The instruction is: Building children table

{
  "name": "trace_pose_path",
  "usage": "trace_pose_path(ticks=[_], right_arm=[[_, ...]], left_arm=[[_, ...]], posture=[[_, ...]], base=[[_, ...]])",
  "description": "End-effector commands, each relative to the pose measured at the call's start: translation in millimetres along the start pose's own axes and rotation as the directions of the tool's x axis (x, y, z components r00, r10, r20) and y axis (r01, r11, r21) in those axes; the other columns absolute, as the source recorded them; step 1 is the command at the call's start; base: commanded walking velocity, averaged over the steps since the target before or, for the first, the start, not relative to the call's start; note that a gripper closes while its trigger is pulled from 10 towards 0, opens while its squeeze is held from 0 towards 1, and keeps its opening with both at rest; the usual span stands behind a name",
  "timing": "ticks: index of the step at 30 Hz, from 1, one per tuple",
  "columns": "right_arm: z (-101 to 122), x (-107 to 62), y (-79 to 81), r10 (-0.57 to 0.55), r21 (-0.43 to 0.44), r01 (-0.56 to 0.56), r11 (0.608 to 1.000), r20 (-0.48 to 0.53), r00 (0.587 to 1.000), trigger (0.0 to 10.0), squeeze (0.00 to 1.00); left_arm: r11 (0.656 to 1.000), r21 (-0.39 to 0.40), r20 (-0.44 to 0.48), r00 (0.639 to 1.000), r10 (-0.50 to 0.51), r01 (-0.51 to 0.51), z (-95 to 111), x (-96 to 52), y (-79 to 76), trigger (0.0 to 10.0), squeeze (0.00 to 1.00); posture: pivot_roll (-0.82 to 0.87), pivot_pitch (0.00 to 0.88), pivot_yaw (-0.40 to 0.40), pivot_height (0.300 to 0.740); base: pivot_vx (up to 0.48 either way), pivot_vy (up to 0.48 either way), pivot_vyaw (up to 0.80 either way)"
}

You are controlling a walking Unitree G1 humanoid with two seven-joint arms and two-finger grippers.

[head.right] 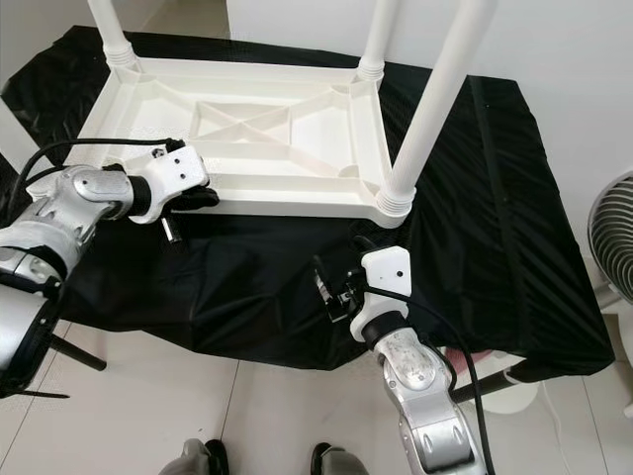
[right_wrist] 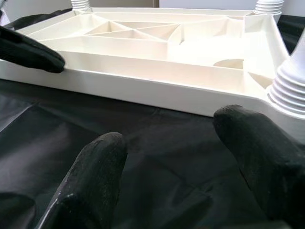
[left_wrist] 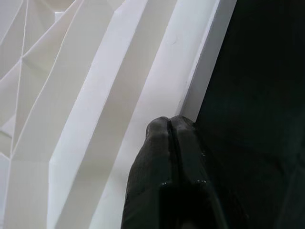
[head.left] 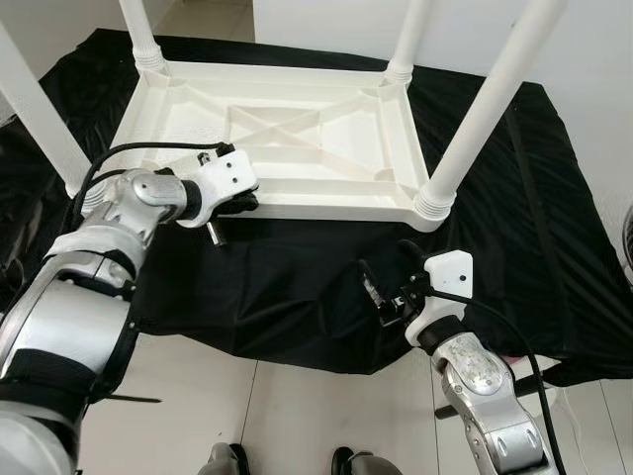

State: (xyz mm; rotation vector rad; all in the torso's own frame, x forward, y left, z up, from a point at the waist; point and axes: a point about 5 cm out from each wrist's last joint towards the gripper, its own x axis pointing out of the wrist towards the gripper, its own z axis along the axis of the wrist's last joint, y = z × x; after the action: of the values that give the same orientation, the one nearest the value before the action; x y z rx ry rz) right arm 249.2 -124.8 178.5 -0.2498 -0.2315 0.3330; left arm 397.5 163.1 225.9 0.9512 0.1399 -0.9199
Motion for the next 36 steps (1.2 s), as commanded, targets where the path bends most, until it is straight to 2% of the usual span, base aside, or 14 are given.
trace_pose_path(ticks=[1,6,10,15,16,21,22,28,29,30,31,33,34,36], right_arm=[[-2.5,-2.1,-0.7,0.008,-0.004,-0.008,1.000,-0.017,1.000,10.0,0.00],[-3.5,-1.8,-3.8,0.017,-0.013,-0.017,1.000,-0.020,1.000,10.0,0.00],[-3.5,-1.1,-4.3,0.023,-0.018,-0.024,1.000,-0.019,1.000,10.0,0.00],[-3.8,-1.7,-4.2,0.029,-0.020,-0.030,0.999,-0.021,0.999,10.0,0.00],[-4.6,-3.4,-4.4,0.035,-0.022,-0.036,0.999,-0.026,0.999,10.0,0.00],[-5.3,-5.4,-4.4,0.050,-0.026,-0.051,0.998,-0.031,0.998,10.0,0.00],[-5.3,-7.5,-4.6,0.081,-0.036,-0.082,0.996,-0.035,0.996,10.0,0.00],[-5.6,-10.2,-6.4,0.125,-0.055,-0.128,0.990,-0.042,0.991,10.0,0.00],[-7.2,-8.7,-6.6,0.134,-0.060,-0.136,0.989,-0.044,0.990,10.0,0.00],[-7.2,-8.7,-6.6,0.134,-0.060,-0.136,0.989,-0.044,0.990,10.0,0.00],[-8.0,-7.5,-5.9,0.133,-0.059,-0.136,0.989,-0.045,0.990,10.0,0.00],[-8.7,-6.2,-3.2,0.135,-0.051,-0.138,0.989,-0.044,0.990,10.0,0.00],[-10.1,-6.2,0.2,0.138,-0.041,-0.139,0.989,-0.046,0.989,10.0,0.00],[-14.0,-8.6,5.6,0.145,-0.025,-0.147,0.989,-0.057,0.988,10.0,0.00]], left_arm=[[0.963,-0.024,-0.115,0.956,-0.270,0.269,-30.5,-8.8,-26.4,0.0,0.00],[0.932,0.002,-0.107,0.927,-0.359,0.361,-36.8,-20.5,-32.1,0.0,0.00],[0.928,0.016,-0.102,0.924,-0.369,0.373,-38.1,-23.1,-33.3,0.0,0.00],[0.901,0.018,-0.066,0.899,-0.432,0.434,-41.3,-37.6,-35.8,0.0,0.00],[0.880,0.026,-0.030,0.881,-0.473,0.474,-40.4,-48.3,-37.6,0.0,0.00],[0.865,0.041,-0.007,0.866,-0.500,0.500,-38.5,-57.2,-40.4,0.0,0.00],[0.854,0.056,-0.003,0.856,-0.517,0.517,-38.0,-66.1,-42.9,0.0,0.00],[0.857,0.077,0.013,0.859,-0.511,0.509,-34.6,-75.5,-44.1,0.0,0.00],[0.916,0.088,0.086,0.913,-0.399,0.391,-22.3,-65.5,-34.3,10.0,0.00],[0.916,0.088,0.086,0.913,-0.399,0.391,-22.3,-65.5,-34.3,10.0,0.00],[0.935,0.087,0.119,0.928,-0.353,0.345,-16.3,-60.0,-29.8,10.0,0.10],[0.952,0.085,0.159,0.939,-0.306,0.296,-8.2,-54.7,-25.2,10.0,0.10],[0.964,0.069,0.203,0.942,-0.266,0.258,2.1,-49.4,-18.9,10.0,1.00],[0.974,0.036,0.270,0.936,-0.226,0.224,18.8,-42.6,-9.9,10.0,1.00]], posture=[[-0.14,0.219,0.015,0.740],[-0.13,0.215,0.012,0.740],[-0.12,0.215,0.012,0.740],[-0.12,0.214,0.016,0.740],[-0.12,0.215,0.018,0.740],[-0.11,0.216,0.019,0.740],[-0.10,0.216,0.017,0.740],[-0.10,0.214,0.015,0.740],[-0.10,0.208,0.007,0.740],[-0.10,0.208,0.007,0.740],[-0.10,0.208,0.007,0.740],[-0.10,0.206,0.004,0.740],[-0.10,0.205,0.004,0.740],[-0.10,0.205,0.004,0.740]], base=[[0.000,0.000,0.00],[0.000,0.000,0.00],[0.000,0.000,0.00],[0.000,0.000,0.00],[0.000,0.000,0.00],[0.000,0.000,0.00],[0.000,0.000,0.00],[0.000,0.000,0.00],[0.000,0.000,0.00],[0.000,0.000,0.00],[0.000,0.000,0.00],[0.000,0.000,0.00],[0.000,0.000,0.00],[0.000,0.000,0.00]])
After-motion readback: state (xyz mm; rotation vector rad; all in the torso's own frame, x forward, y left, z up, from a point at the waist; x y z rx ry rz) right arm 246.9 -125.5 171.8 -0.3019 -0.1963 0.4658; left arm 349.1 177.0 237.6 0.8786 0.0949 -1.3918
